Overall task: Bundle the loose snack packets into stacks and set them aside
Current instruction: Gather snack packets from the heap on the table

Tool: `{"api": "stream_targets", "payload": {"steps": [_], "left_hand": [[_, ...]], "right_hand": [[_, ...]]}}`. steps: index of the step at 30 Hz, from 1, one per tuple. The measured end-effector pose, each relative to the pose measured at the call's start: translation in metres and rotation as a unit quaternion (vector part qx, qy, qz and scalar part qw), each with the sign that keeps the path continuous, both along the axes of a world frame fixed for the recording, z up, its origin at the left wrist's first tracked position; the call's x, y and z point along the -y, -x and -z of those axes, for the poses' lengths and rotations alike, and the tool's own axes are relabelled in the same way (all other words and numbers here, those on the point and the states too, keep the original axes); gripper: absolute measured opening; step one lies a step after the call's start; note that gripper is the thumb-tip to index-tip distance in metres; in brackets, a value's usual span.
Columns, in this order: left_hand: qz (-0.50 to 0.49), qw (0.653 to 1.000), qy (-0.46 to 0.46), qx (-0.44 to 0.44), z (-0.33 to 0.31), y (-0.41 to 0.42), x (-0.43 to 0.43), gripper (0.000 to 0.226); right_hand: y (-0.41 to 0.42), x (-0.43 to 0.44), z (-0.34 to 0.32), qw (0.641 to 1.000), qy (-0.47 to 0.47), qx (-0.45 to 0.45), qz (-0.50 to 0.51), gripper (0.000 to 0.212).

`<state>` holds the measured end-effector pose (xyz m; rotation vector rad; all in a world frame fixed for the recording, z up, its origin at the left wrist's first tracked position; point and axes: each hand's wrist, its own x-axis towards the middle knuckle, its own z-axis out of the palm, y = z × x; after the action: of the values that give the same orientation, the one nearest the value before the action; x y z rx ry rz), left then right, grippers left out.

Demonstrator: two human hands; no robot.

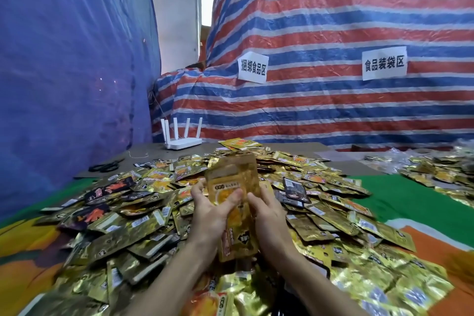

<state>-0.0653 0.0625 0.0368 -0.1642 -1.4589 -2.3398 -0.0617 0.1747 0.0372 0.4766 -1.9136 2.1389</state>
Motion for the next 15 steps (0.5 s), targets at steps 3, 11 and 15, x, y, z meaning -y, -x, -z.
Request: {"api": "stream_targets", "payload": {"steps": [3,11,15], "left_hand": [[-0.113,0.981,0.132,-0.085,0.001,-0.004,-0.003,0.066],[-0.011,0.924,0.376,-0.072,0.019,-0.013,0.004,0.042],[-0.016,0.914,0.391,-0.109,0.008,-0.012,0.018,0.045]], "right_hand": [[-0.006,0.003,-0.002,0.996,-0.052,-0.076,0.018,0.031],[0.0,0.012,0.015,0.999,-0.001,-0.029,0.035,0.019],[0.001,0.013,0.012,0.998,0.035,-0.055,-0.006,0.033]]}}
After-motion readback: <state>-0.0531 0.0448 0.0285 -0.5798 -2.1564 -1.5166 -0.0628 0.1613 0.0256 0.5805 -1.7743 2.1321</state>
